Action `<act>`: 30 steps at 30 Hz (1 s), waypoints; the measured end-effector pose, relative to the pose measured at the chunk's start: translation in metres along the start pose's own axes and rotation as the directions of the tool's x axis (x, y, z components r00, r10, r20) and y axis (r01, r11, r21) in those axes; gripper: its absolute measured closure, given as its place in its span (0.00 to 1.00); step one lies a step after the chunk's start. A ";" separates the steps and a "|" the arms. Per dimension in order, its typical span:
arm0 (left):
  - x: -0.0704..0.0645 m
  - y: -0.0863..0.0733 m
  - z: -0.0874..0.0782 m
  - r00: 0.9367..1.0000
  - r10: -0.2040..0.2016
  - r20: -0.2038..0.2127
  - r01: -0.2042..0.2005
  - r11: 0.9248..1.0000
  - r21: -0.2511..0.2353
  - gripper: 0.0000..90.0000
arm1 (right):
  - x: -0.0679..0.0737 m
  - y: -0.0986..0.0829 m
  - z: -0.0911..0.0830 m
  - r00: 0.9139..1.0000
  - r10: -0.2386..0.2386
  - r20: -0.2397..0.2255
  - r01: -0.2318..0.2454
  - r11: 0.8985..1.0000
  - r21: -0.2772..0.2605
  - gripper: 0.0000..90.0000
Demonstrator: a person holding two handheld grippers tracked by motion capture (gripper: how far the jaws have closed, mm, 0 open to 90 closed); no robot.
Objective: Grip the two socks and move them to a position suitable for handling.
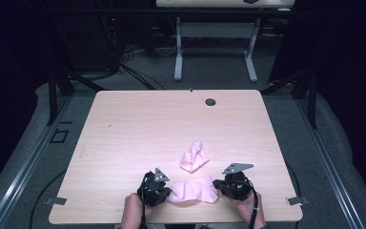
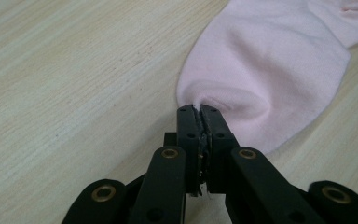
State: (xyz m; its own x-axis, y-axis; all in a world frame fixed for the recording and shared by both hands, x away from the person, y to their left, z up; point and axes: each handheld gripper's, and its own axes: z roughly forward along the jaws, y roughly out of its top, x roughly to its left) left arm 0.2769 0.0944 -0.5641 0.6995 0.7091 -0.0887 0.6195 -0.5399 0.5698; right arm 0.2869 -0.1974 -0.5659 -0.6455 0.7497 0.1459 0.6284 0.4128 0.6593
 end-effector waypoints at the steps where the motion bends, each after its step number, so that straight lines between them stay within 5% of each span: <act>1: 0.001 -0.001 -0.001 1.000 -0.001 -0.003 0.001 1.000 -0.001 0.97 | 0.000 -0.001 -0.001 1.000 0.001 -0.001 -0.001 1.000 0.001 0.96; 6: 0.005 -0.004 -0.003 1.000 -0.024 0.005 0.024 1.000 -0.012 0.94 | -0.003 -0.004 -0.001 0.999 0.010 -0.030 -0.010 1.000 0.006 0.94; 11: 0.009 -0.001 -0.011 0.999 -0.049 -0.014 0.048 0.998 -0.031 0.51 | -0.007 -0.003 -0.006 0.998 0.033 -0.055 -0.036 0.998 -0.045 0.68; 15: 0.014 0.007 -0.016 0.998 -0.047 -0.030 0.046 0.998 -0.040 0.35 | -0.015 -0.002 -0.015 0.997 0.058 -0.050 -0.062 0.995 -0.082 0.48; 24: 0.025 0.027 -0.024 0.999 -0.016 -0.052 0.013 0.998 -0.061 0.17 | -0.031 0.000 -0.023 0.994 0.104 -0.010 -0.105 0.987 -0.123 0.21; 30: 0.034 0.039 -0.027 0.998 -0.010 -0.055 0.006 0.998 -0.066 0.07 | -0.034 0.005 -0.021 0.997 0.078 0.018 -0.075 0.990 -0.121 0.11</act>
State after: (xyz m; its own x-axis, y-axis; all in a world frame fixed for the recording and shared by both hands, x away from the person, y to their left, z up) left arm 0.3153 0.1094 -0.5223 0.6728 0.7382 -0.0492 0.5988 -0.5043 0.6222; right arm 0.3033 -0.2316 -0.5521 -0.5867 0.7886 0.1839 0.6183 0.2897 0.7306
